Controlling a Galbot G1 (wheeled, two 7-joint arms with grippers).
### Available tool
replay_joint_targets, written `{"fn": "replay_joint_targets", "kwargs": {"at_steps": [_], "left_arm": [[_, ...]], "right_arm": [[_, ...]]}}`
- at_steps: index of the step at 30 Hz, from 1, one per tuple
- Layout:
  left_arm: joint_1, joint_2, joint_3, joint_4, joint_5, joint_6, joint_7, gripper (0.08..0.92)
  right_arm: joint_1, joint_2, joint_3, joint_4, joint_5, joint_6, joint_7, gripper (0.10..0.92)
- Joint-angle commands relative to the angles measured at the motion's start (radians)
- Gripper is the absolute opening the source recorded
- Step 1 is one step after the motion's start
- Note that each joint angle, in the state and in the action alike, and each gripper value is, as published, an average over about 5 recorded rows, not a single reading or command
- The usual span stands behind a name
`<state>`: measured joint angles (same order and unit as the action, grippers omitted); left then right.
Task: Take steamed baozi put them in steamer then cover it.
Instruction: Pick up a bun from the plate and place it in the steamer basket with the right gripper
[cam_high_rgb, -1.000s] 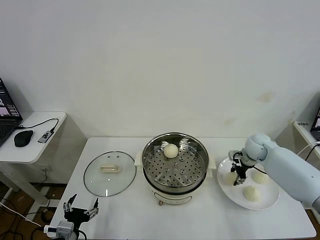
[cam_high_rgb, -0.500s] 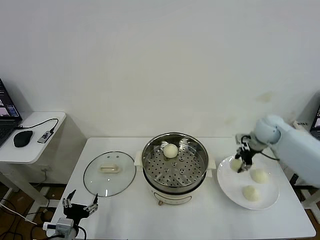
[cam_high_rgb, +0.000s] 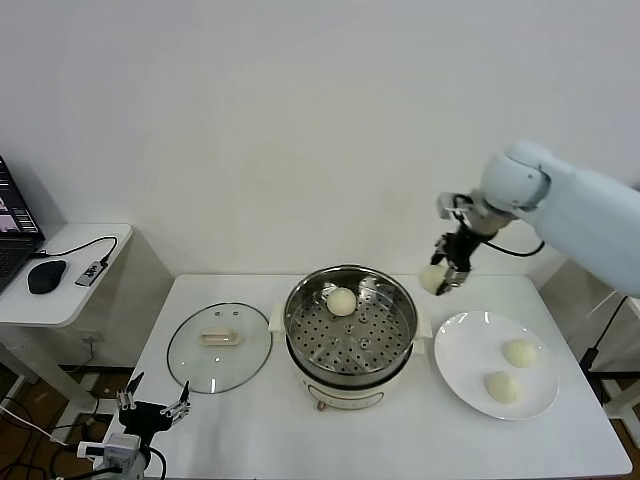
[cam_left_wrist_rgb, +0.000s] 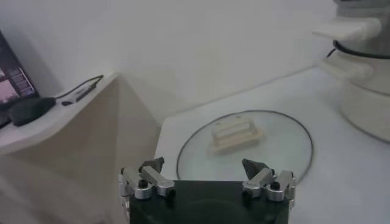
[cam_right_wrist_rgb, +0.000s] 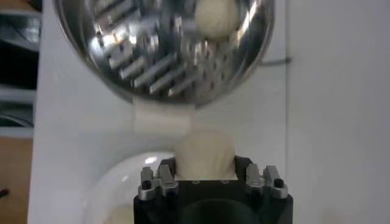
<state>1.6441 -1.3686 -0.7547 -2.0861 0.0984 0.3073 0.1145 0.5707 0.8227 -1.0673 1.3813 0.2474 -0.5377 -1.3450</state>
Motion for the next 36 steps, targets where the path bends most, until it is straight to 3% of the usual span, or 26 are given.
{"fn": "replay_joint_targets", "kwargs": {"at_steps": [1, 20, 36], "left_arm": [[-0.002, -0.003, 0.002, -0.022, 0.000, 0.003, -0.001, 0.823], [-0.018, -0.018, 0.007, -0.014, -0.005, 0.007, 0.005, 0.823], [-0.037, -0.022, 0.016, 0.015, -0.010, 0.007, 0.006, 0.823]], "right_arm": [[0.088, 0.174, -0.094, 0.002, 0.147, -0.083, 0.004, 0.594], [-0.112, 0.427, -0.063, -0.140, 0.056, -0.106, 0.078, 0.594], [-0.201, 0.499, -0.047, -0.204, -0.002, -0.102, 0.108, 0.594]]}}
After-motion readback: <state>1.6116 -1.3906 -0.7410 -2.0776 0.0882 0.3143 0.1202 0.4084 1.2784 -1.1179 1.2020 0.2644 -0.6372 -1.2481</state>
